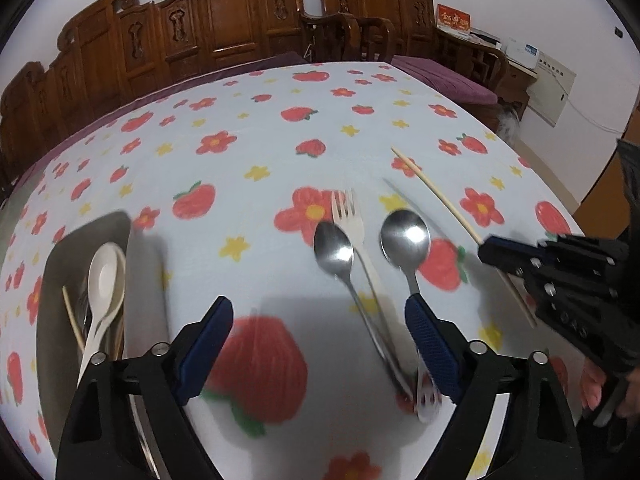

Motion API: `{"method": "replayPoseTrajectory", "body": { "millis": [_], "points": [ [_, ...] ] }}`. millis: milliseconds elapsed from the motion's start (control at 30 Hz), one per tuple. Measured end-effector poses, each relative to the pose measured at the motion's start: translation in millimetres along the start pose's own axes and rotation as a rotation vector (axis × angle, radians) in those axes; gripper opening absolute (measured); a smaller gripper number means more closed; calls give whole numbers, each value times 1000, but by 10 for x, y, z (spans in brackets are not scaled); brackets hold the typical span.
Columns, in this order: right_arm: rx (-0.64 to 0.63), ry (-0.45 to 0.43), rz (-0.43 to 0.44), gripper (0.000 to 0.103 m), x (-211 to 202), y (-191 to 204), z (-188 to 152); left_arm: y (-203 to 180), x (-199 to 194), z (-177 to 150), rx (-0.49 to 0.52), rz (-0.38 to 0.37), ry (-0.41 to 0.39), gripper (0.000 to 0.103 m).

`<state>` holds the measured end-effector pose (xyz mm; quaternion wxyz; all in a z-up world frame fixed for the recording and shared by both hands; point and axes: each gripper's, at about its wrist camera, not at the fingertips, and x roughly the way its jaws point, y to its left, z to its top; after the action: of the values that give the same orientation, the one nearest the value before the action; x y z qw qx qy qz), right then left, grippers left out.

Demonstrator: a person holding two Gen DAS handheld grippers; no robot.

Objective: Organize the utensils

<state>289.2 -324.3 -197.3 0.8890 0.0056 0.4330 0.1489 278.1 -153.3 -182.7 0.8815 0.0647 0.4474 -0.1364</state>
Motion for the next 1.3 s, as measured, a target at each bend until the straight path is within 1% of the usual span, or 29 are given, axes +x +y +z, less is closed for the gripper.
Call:
{"method": "replayPoseTrajectory", "body": {
  "millis": [100, 167, 233, 267, 367, 400, 467, 533, 567, 633, 700, 767, 867, 900, 967, 1033, 1100, 1133, 1200, 1300],
  "points": [
    [13, -3, 4, 6, 3, -25, 10, 17, 115, 94, -18, -11, 3, 82],
    [22, -6, 9, 6, 2, -35, 17, 49, 189, 117, -50, -30, 13, 80],
    [25, -7, 13, 6, 4, -31, 23, 76, 265, 127, -82, -48, 21, 74],
    [25, -8, 15, 6, 7, -29, 28, 78, 297, 133, -88, -49, 23, 73],
    [30, -9, 18, 6, 9, -38, 33, 74, 368, 167, -91, -47, 22, 65],
    [34, -7, 16, 6, 13, -47, 36, 71, 383, 182, -92, -47, 23, 60],
    [42, -6, 17, 6, 12, -61, 35, 72, 423, 219, -95, -45, 23, 57],
    [46, -6, 18, 6, 13, -71, 37, 74, 469, 260, -96, -30, 26, 49],
    [47, -6, 18, 6, 13, -72, 39, 77, 487, 274, -97, -22, 28, 47],
    [49, -6, 20, 6, 15, -75, 39, 76, 533, 287, -92, -28, 39, 44],
    [49, -4, 18, 6, 19, -77, 39, 70, 571, 285, -82, -13, 46, 40],
    [50, -3, 18, 6, 20, -79, 42, 71, 620, 267, -83, -20, 62, 39],
    [49, -3, 18, 6, 16, -75, 45, 50, 623, 251, -73, -22, 54, 38],
    [49, -3, 19, 6, 19, -79, 45, 41, 624, 251, -69, -25, 53, 36],
    [46, 1, 17, 6, 19, -74, 46, 29, 627, 258, -67, -37, 54, 28],
    [45, -1, 16, 6, 15, -71, 46, 0, 621, 257, -59, -52, 57, 13],
    [45, 0, 15, 6, 17, -70, 44, -25, 574, 262, -51, -48, 42, 6],
    [45, 0, 14, 6, 16, -70, 45, -23, 556, 268, -56, -60, 40, 3],
    [48, -2, 15, 6, 8, -67, 44, -24, 504, 278, -62, -75, 36, 1],
    [49, -5, 20, 6, 0, -36, 41, -51, 423, 279, -41, -61, 21, 1]
  ]
}}
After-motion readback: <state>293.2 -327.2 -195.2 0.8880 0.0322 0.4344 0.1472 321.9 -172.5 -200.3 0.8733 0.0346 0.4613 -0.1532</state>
